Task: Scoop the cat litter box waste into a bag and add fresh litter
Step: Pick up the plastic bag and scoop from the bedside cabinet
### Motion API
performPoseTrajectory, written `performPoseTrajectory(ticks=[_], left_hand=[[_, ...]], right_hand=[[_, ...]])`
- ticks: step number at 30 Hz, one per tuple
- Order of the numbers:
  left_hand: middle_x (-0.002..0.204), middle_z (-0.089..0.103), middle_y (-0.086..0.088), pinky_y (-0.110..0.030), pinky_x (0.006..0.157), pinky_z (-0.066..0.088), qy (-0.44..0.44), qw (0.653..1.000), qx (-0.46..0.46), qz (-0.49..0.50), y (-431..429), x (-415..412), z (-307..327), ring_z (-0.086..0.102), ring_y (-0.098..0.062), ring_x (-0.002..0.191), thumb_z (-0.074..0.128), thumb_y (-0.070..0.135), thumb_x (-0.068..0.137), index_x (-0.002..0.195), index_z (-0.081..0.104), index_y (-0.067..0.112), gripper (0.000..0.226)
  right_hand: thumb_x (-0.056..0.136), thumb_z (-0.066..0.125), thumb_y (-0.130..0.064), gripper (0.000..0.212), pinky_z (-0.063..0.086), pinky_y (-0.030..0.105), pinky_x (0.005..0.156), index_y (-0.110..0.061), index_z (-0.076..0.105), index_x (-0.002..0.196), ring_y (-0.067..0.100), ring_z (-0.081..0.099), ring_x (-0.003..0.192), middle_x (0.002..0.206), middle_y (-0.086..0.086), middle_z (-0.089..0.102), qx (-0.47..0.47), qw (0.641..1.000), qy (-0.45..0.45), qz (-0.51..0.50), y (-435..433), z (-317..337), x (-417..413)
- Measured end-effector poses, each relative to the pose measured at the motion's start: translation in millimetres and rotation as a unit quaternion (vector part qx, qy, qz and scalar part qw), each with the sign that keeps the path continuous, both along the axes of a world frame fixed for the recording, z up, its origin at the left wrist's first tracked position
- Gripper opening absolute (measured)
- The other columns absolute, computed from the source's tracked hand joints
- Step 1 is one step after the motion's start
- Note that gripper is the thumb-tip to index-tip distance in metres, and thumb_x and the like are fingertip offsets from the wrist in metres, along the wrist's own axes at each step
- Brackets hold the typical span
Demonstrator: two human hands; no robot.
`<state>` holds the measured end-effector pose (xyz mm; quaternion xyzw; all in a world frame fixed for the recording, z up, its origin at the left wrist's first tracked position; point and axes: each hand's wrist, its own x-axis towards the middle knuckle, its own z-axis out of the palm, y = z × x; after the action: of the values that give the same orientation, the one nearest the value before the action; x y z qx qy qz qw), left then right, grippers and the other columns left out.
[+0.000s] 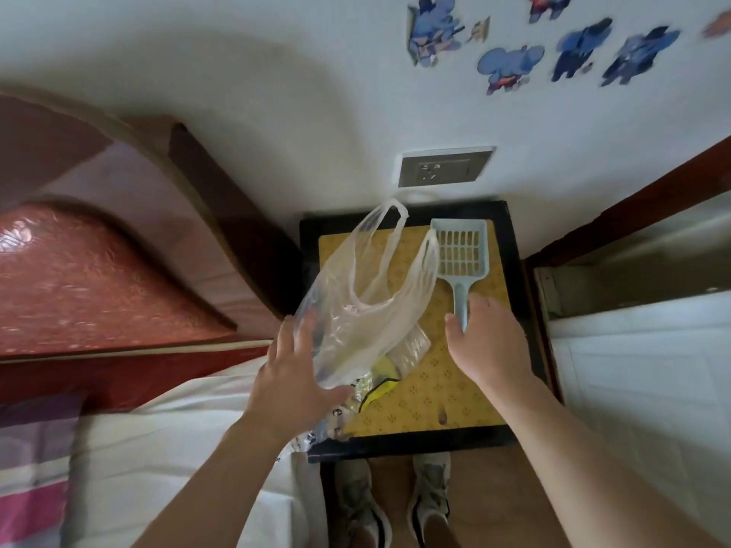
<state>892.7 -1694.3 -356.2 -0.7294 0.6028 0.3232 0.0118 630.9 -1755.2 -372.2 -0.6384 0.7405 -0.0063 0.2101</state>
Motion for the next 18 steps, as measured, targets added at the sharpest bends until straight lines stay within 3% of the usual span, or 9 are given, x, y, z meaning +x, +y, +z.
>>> performPoseTrajectory(ticks=[2, 5, 9, 13, 18], left_hand=[[0.150, 0.034, -0.003, -0.047, 0.097, 0.051, 0.002, 1.000, -0.015, 0.023, -1.7, -1.6, -11.4, 0.047, -0.029, 0.131, 0.081, 0.062, 0.062, 0.152, -0.008, 0.040, 0.129], [0.136, 0.048, -0.003, -0.044, 0.092, 0.051, -0.001, 0.998, -0.047, 0.048, -4.4, -5.1, -19.2, 0.054, -0.027, 0.121, 0.079, 0.058, 0.067, 0.153, 0.002, 0.034, 0.118], [0.130, 0.057, 0.000, -0.037, 0.083, 0.050, -0.022, 0.996, -0.057, 0.068, -11.5, -8.4, -17.9, 0.061, -0.024, 0.109, 0.075, 0.056, 0.074, 0.147, 0.024, 0.030, 0.092], [0.105, 0.067, 0.000, -0.031, 0.067, 0.041, -0.030, 0.995, -0.060, 0.066, -15.9, -10.4, -11.4, 0.062, -0.025, 0.085, 0.073, 0.038, 0.078, 0.137, 0.041, 0.028, 0.067], [0.086, 0.068, 0.000, -0.034, 0.062, 0.049, -0.033, 0.995, -0.073, 0.058, -20.3, -12.5, -4.1, 0.063, -0.029, 0.073, 0.067, 0.024, 0.082, 0.129, 0.050, 0.026, 0.050]], right_hand=[[0.093, 0.053, -0.044, 0.025, 0.051, 0.026, 0.060, -0.020, 0.057, 0.094, 0.010, 0.058, 0.072, 0.081, -0.007, 0.055, -0.007, 1.000, -0.005, -0.019, -3.6, -9.0, 0.8], [0.092, 0.056, -0.043, 0.024, 0.043, 0.022, 0.053, -0.020, 0.057, 0.089, 0.008, 0.056, 0.065, 0.075, -0.007, 0.054, -0.009, 0.999, -0.011, -0.049, -5.0, -14.9, 0.2], [0.092, 0.059, -0.042, 0.022, 0.038, 0.020, 0.051, -0.020, 0.057, 0.088, 0.006, 0.054, 0.063, 0.073, -0.008, 0.053, -0.002, 0.997, -0.019, -0.071, -4.2, -15.9, -2.1], [0.091, 0.060, -0.043, 0.022, 0.037, 0.020, 0.049, -0.022, 0.057, 0.086, 0.005, 0.053, 0.060, 0.071, -0.010, 0.053, -0.009, 0.997, -0.020, -0.074, -4.6, -12.7, -2.0], [0.090, 0.064, -0.044, 0.026, 0.033, 0.019, 0.048, -0.021, 0.057, 0.078, 0.004, 0.051, 0.056, 0.066, -0.010, 0.052, 0.001, 0.997, -0.011, -0.074, -4.7, -7.9, -1.0]])
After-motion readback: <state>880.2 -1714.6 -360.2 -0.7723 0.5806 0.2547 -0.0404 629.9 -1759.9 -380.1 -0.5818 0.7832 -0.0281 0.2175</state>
